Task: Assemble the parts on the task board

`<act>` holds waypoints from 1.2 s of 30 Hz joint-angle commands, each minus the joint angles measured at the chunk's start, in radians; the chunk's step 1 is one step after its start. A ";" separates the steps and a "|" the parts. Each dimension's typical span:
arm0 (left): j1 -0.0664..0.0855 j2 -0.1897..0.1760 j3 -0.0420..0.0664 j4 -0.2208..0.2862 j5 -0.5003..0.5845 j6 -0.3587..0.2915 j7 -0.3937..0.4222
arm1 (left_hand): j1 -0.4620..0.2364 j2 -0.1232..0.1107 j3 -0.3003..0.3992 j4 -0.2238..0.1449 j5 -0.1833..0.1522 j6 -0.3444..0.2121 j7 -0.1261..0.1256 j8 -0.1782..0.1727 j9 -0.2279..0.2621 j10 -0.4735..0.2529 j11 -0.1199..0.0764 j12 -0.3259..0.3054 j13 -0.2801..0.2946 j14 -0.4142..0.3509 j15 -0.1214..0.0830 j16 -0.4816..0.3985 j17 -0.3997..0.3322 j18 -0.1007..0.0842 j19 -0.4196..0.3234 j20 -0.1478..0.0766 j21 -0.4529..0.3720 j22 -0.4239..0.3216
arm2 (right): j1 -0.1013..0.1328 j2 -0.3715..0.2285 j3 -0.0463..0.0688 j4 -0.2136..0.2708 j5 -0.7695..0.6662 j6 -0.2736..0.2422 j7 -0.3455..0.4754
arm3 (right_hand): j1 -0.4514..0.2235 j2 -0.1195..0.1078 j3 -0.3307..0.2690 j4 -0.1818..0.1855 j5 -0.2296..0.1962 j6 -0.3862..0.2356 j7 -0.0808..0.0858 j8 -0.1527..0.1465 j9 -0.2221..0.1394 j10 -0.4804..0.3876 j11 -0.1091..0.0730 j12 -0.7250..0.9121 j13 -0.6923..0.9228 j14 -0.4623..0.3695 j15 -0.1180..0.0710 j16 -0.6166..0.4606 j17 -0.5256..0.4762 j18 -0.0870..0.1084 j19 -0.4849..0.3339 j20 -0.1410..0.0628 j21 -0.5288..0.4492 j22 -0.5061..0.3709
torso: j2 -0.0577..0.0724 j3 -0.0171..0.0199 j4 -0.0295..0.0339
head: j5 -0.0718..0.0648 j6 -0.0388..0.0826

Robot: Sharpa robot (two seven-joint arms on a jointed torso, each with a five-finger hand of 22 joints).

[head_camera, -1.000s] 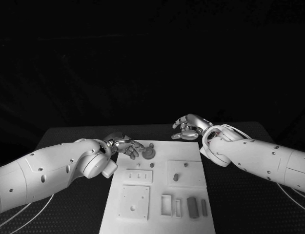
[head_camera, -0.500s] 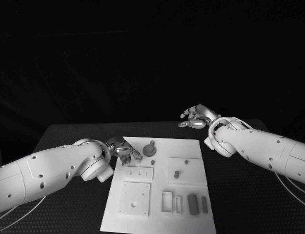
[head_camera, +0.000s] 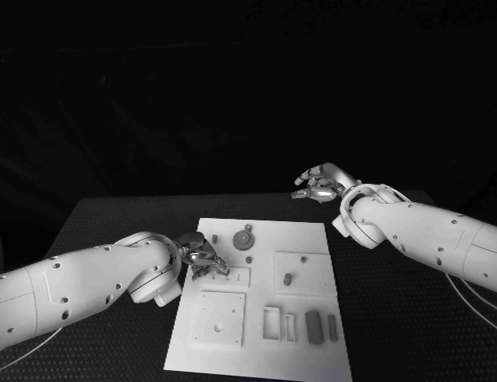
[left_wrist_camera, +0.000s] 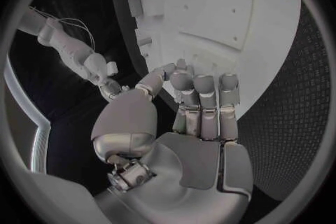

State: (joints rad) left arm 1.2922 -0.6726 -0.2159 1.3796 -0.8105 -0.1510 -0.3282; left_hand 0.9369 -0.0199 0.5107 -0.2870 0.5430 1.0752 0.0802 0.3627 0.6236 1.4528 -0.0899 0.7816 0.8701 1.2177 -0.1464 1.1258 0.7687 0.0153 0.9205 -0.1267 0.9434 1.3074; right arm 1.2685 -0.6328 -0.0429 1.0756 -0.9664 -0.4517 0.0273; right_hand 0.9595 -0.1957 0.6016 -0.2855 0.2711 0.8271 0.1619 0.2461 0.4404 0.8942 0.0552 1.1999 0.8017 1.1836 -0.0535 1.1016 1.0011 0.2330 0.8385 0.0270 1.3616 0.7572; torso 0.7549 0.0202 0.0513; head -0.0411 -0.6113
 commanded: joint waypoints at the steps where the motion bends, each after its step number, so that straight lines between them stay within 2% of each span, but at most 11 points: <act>1: 0.001 0.002 -0.003 0.010 -0.060 -0.027 -0.025 | -0.002 0.010 0.008 -0.002 0.006 0.077 -0.070 -0.003 0.121 -0.013 -0.012 0.010 0.003 0.022 -0.029 0.010 -0.005 0.012 0.005 -0.119 0.009 0.023 | 0.001 0.001 0.000 0.001 0.030 0.013 0.028 | -0.002 0.010 -0.003 -0.001 0.003 0.002 0.008 0.004 0.001 -0.012 0.002 -0.015 -0.018 -0.017 0.001 -0.019 -0.016 0.029 -0.016 0.009 -0.014 -0.003 | 0.000 0.0000 -0.0017 | 0.001 -0.005; 5: 0.001 0.005 -0.014 0.014 -0.095 -0.045 -0.028 | -0.007 0.010 0.008 -0.001 0.005 0.085 -0.073 -0.003 0.127 -0.014 -0.015 0.020 0.006 0.023 -0.031 0.021 -0.011 0.012 0.007 -0.121 0.015 0.022 | 0.001 0.002 0.000 0.005 0.050 0.015 0.036 | -0.003 0.011 -0.003 -0.002 0.004 0.000 0.010 0.006 0.002 -0.021 0.004 -0.031 -0.041 -0.032 0.006 -0.037 -0.034 0.028 -0.034 0.020 -0.029 -0.006 | 0.000 0.0005 -0.0015 | 0.001 -0.009; 9: 0.001 0.012 -0.021 0.009 -0.110 -0.060 -0.031 | -0.010 0.010 0.009 0.000 0.005 0.091 -0.075 -0.004 0.130 -0.015 -0.017 0.026 0.007 0.023 -0.032 0.027 -0.015 0.012 0.008 -0.123 0.019 0.022 | 0.001 0.003 0.000 0.005 0.082 0.029 0.044 | -0.006 0.017 0.010 -0.002 0.005 0.002 0.016 0.013 0.005 -0.046 0.014 -0.103 -0.112 -0.079 0.015 -0.117 -0.089 0.018 -0.089 0.047 -0.093 -0.029 | 0.001 0.0006 -0.0019 | 0.000 -0.011; 11: 0.001 0.017 -0.023 0.005 -0.119 -0.061 -0.034 | -0.011 0.011 0.010 0.000 0.006 0.093 -0.076 -0.004 0.131 -0.016 -0.017 0.028 0.007 0.023 -0.033 0.029 -0.017 0.012 0.008 -0.124 0.020 0.022 | 0.001 0.003 0.000 0.006 0.107 0.045 0.051 | -0.006 0.015 0.017 -0.005 0.003 0.001 0.022 0.019 0.007 -0.055 0.022 -0.179 -0.185 -0.112 0.030 -0.200 -0.143 0.006 -0.132 0.069 -0.155 -0.055 | 0.001 0.0005 -0.0023 | 0.001 -0.013; 12: 0.000 0.020 -0.023 0.002 -0.120 -0.061 -0.035 | -0.011 0.011 0.010 0.000 0.006 0.094 -0.076 -0.004 0.132 -0.016 -0.018 0.028 0.007 0.023 -0.033 0.030 -0.017 0.012 0.008 -0.124 0.021 0.022 | 0.001 0.003 0.000 0.005 0.121 0.053 0.055 | -0.011 0.019 0.023 -0.004 0.004 0.000 0.027 0.022 0.008 -0.071 0.030 -0.235 -0.235 -0.155 0.048 -0.267 -0.184 -0.006 -0.178 0.084 -0.206 -0.076 | 0.001 0.0008 -0.0027 | 0.001 -0.013; 14: 0.000 0.024 -0.023 -0.002 -0.122 -0.067 -0.040 | -0.014 0.011 0.010 0.000 0.005 0.098 -0.077 -0.003 0.134 -0.017 -0.019 0.030 0.007 0.023 -0.033 0.032 -0.020 0.012 0.008 -0.124 0.022 0.021 | 0.001 0.004 0.000 0.004 0.138 0.061 0.060 | -0.007 0.021 0.020 -0.003 0.004 0.000 0.030 0.027 0.009 -0.070 0.036 -0.293 -0.298 -0.185 0.071 -0.333 -0.229 -0.016 -0.218 0.101 -0.250 -0.095 | 0.001 0.0009 -0.0030 | 0.001 -0.013; 15: 0.000 0.025 -0.023 -0.003 -0.123 -0.067 -0.040 | -0.016 0.011 0.010 0.001 0.004 0.102 -0.079 -0.002 0.136 -0.018 -0.020 0.032 0.007 0.023 -0.034 0.034 -0.022 0.012 0.008 -0.125 0.023 0.021 | 0.001 0.004 0.000 0.004 0.144 0.068 0.064 | -0.007 0.026 0.026 -0.002 0.003 0.000 0.033 0.029 0.009 -0.088 0.046 -0.337 -0.332 -0.224 0.093 -0.380 -0.257 -0.027 -0.260 0.110 -0.286 -0.110 | 0.001 0.0009 -0.0031 | 0.001 -0.013; 17: 0.000 0.028 -0.023 -0.006 -0.123 -0.066 -0.040 | -0.017 0.011 0.010 0.001 0.005 0.105 -0.080 -0.002 0.137 -0.018 -0.021 0.033 0.007 0.022 -0.034 0.036 -0.024 0.012 0.008 -0.125 0.024 0.021 | 0.001 0.004 0.000 0.003 0.158 0.079 0.072 | -0.001 0.030 0.030 -0.003 0.002 -0.001 0.034 0.033 0.009 -0.090 0.062 -0.410 -0.399 -0.248 0.120 -0.450 -0.302 -0.039 -0.301 0.124 -0.327 -0.128 | 0.000 0.0012 -0.0034 | 0.001 -0.013; 20: 0.000 0.031 -0.023 -0.009 -0.123 -0.070 -0.044 | -0.020 0.012 0.010 0.001 0.006 0.107 -0.080 -0.002 0.139 -0.019 -0.022 0.035 0.007 0.022 -0.034 0.038 -0.026 0.012 0.008 -0.125 0.025 0.021 | 0.001 0.004 0.000 0.004 0.164 0.080 0.076 | 0.011 0.037 0.020 -0.005 -0.001 -0.005 0.035 0.040 0.005 -0.051 0.076 -0.518 -0.522 -0.234 0.142 -0.555 -0.374 -0.043 -0.329 0.144 -0.368 -0.147 | 0.000 0.0012 -0.0028 | 0.000 -0.014; 30: -0.002 0.040 -0.023 -0.025 -0.123 -0.047 -0.055 | -0.028 0.014 0.011 0.003 0.004 0.114 -0.082 -0.004 0.143 -0.019 -0.023 0.041 0.007 0.021 -0.034 0.044 -0.033 0.011 0.007 -0.127 0.029 0.021 | 0.001 0.004 0.000 0.009 0.182 0.096 0.084 | 0.021 0.044 0.006 -0.003 0.004 -0.007 0.036 0.043 -0.007 -0.035 0.087 -0.579 -0.619 -0.235 0.154 -0.627 -0.413 -0.041 -0.354 0.161 -0.401 -0.159 | 0.000 0.0014 -0.0024 | -0.002 -0.014; 36: -0.006 0.048 -0.023 -0.031 -0.137 -0.046 -0.058 | -0.037 0.016 0.011 0.005 -0.002 0.121 -0.084 -0.006 0.145 -0.021 -0.025 0.045 0.005 0.020 -0.034 0.050 -0.039 0.011 0.006 -0.127 0.031 0.020 | 0.001 0.005 0.000 0.007 0.240 0.120 0.108 | 0.021 0.051 0.009 -0.003 0.008 -0.008 0.034 0.046 -0.014 -0.022 0.094 -0.632 -0.672 -0.250 0.169 -0.674 -0.451 -0.050 -0.395 0.173 -0.445 -0.178 | 0.000 0.0012 -0.0018 | -0.002 -0.014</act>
State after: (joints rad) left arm 1.2878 -0.6281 -0.2389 1.3490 -0.9308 -0.2049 -0.3804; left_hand 0.9008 -0.0148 0.5195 -0.2842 0.5469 1.0866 0.0802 0.3570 0.6741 1.4525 -0.0896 0.8209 0.8764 1.2203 -0.1524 1.1704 0.7301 0.0152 0.9204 -0.1266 0.9679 1.3078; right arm 1.2693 -0.6295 -0.0430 1.0813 -0.7800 -0.3690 0.1000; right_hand 0.9768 -0.1521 0.6113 -0.2896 0.2751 0.8242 0.1983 0.2895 0.4270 0.8671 0.1484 0.5724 0.1345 0.9323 0.1092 0.4309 0.5533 0.2005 0.4484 0.2011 0.9201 0.5805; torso 0.7555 0.0218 0.0492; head -0.0429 -0.6260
